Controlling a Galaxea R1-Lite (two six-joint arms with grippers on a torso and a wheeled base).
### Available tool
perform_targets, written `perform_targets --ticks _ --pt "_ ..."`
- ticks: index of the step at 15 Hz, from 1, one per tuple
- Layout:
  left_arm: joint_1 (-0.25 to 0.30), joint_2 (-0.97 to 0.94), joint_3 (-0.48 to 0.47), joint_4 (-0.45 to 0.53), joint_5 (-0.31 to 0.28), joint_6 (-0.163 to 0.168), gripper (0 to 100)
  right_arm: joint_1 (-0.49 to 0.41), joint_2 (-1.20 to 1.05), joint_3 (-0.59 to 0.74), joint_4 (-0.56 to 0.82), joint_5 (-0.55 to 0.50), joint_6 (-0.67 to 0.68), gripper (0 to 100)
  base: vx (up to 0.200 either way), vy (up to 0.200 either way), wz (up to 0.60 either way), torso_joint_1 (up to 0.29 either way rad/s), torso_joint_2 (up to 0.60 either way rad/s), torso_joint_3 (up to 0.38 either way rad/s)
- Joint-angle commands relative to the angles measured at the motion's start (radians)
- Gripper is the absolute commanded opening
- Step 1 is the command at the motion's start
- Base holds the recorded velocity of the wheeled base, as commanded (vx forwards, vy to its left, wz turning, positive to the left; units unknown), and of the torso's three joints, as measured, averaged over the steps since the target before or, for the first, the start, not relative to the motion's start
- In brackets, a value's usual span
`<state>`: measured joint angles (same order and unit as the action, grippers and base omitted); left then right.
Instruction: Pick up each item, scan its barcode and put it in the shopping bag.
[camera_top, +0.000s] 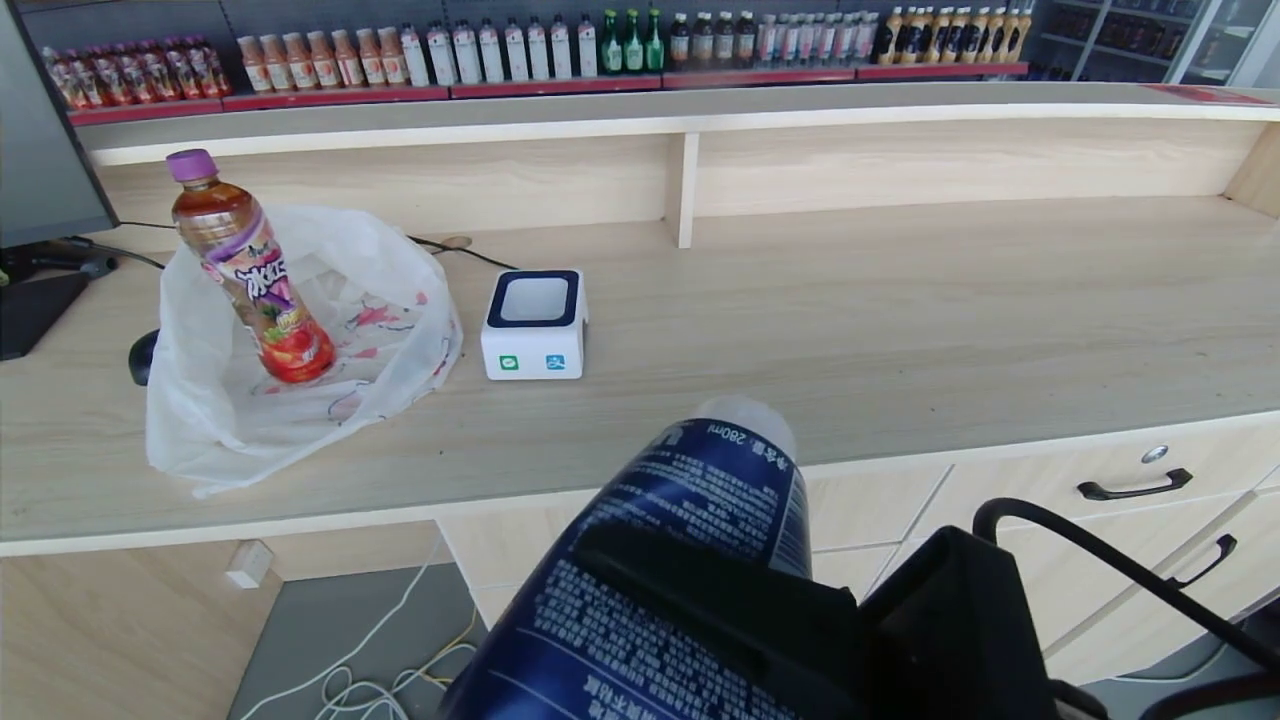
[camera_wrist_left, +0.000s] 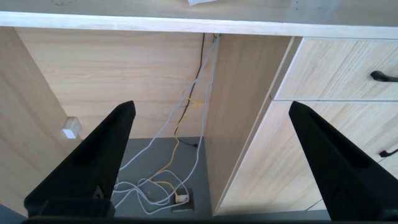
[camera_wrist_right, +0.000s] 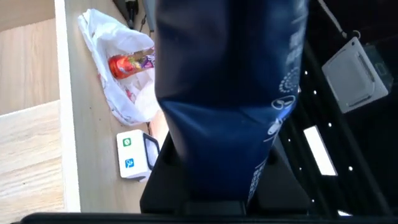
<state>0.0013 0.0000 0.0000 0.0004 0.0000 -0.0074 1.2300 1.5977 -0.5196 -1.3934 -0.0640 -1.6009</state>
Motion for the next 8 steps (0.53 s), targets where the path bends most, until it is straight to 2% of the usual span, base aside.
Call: perform_targets --ticks 1,8 --pt "0.0 0.0 0.0 0.0 0.0 0.0 100 -0.003 0.001 -0.004 0.001 0.006 -0.044 0 0.0 0.0 0.0 0.0 0.0 0.0" --pt "0.0 0.0 0.0 0.0 0.0 0.0 100 -0.003 -0.01 -0.004 0.004 0.004 -0.22 0 0.0 0.0 0.0 0.0 0.0 0.0"
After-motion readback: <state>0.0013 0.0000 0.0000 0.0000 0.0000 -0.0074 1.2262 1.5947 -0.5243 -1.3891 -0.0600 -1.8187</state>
